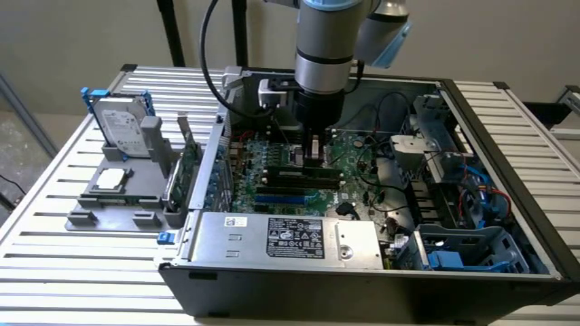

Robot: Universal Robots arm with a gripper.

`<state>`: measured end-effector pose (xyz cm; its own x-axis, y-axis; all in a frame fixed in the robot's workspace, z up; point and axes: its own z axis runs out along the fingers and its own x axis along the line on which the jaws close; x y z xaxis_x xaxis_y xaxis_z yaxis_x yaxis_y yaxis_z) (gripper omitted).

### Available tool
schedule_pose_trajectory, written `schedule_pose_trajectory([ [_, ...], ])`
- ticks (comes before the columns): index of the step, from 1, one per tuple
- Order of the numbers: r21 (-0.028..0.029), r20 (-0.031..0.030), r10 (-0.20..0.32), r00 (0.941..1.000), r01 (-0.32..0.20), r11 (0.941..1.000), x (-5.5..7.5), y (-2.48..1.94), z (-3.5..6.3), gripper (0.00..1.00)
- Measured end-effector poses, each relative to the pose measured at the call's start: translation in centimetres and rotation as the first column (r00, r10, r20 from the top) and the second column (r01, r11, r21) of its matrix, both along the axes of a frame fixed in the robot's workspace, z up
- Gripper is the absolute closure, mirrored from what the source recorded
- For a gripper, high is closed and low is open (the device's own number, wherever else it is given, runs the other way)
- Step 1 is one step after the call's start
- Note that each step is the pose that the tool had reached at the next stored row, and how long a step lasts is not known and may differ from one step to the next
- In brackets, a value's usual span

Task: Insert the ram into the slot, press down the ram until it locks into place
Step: 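Insert the ram into the slot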

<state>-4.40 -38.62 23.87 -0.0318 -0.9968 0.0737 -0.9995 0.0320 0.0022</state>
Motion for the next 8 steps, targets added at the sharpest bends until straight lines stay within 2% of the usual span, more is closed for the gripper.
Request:
schedule_pose_trajectory([
  [8,-0.0021,-0.0001,0.000,1.0000,0.000,1.0000,0.05,0.24,-0.68,0.87],
])
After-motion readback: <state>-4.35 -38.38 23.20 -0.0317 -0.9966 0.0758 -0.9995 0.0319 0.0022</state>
